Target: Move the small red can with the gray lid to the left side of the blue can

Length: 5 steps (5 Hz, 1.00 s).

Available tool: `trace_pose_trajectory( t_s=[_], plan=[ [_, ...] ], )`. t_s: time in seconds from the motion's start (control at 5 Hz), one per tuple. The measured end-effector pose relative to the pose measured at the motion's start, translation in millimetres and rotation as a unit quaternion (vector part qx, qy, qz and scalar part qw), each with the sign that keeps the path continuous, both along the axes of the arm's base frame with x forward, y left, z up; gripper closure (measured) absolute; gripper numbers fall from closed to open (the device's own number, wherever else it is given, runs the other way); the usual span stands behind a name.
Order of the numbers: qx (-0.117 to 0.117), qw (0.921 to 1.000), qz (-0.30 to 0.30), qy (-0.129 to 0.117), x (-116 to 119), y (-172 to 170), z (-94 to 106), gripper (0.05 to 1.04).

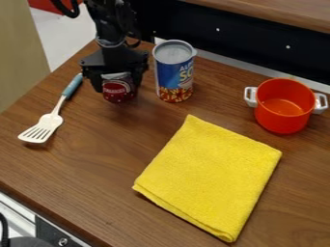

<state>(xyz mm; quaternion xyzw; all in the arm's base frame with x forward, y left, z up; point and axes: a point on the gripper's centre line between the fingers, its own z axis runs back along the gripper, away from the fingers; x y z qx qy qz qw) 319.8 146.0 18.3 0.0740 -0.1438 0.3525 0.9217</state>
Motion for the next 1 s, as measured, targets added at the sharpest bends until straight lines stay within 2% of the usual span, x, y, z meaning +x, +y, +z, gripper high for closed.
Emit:
trace_pose_trajectory(
  t_s=[0.2, 0.4, 0.6, 0.8, 1.0],
  plan=[
    [-0.006, 0.9999, -0.003, 0.008, -12, -5, 15.4, 0.085],
    [-0.004, 0.9995, -0.010, 0.029, -34, -27, 22.6, 0.085],
    [0.008, 0.9996, -0.016, 0.024, -50, -59, 37.0, 0.085],
    [0.001, 0.9991, -0.033, 0.027, -53, -92, 40.4, 0.085],
    [-0.005, 0.9993, -0.032, 0.021, -44, -114, 38.5, 0.085]
  ],
)
